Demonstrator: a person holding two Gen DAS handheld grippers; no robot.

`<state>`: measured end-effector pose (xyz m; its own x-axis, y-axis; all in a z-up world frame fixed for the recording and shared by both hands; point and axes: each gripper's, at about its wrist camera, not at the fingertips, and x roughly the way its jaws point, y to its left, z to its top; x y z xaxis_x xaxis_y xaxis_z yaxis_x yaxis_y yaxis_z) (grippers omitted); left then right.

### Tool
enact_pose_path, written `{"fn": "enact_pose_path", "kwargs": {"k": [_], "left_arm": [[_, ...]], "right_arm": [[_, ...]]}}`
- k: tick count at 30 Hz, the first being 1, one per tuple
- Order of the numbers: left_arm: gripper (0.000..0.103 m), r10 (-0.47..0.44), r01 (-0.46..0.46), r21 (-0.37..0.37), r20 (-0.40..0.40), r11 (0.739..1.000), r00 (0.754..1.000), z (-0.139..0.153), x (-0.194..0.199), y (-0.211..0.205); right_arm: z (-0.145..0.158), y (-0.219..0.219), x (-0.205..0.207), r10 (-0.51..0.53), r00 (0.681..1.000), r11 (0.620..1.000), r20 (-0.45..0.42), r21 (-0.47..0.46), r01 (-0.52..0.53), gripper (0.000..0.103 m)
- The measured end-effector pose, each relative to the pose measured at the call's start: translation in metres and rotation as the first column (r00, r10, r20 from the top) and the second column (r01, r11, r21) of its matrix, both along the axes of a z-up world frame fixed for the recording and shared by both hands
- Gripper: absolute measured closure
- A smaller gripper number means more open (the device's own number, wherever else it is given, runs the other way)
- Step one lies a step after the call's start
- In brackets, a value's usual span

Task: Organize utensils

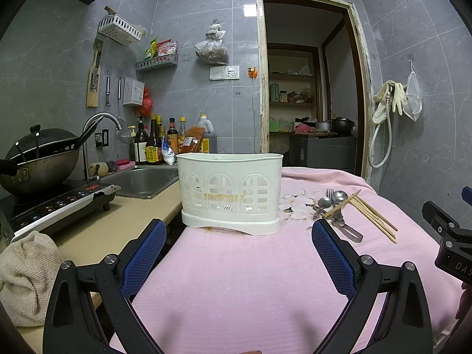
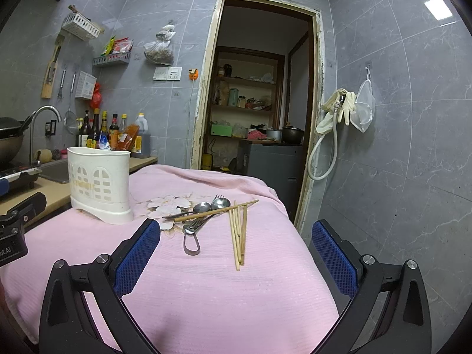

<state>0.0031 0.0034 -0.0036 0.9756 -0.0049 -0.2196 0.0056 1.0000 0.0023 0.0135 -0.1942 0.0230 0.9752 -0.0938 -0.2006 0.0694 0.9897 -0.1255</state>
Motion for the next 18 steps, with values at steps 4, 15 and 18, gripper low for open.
{"fn": "enact_pose_path", "kwargs": {"k": [4,15,18], "left_arm": [[0.006,0.0,0.0,0.0,0.0,1.0,1.0,0.0,-0.0001,0.0],[0.006,0.0,0.0,-0.001,-0.001,1.0,1.0,-0.0001,0.0001,0.0],[0.006,0.0,0.0,-0.001,-0.001,1.0,1.0,-0.0001,0.0002,0.0]], "right_arm": [[0.0011,-0.0009,-0.0004,0.001,1.0,1.0,-0.001,0.0,-0.001,0.0],[0.0001,0.0003,-0.0001,0.001,1.0,1.0,-0.002,-0.001,-0.001,0.0],[0.0002,0.0003,-0.0003,0.001,1.0,1.0,-0.002,-0.002,-0.001,0.0]]}}
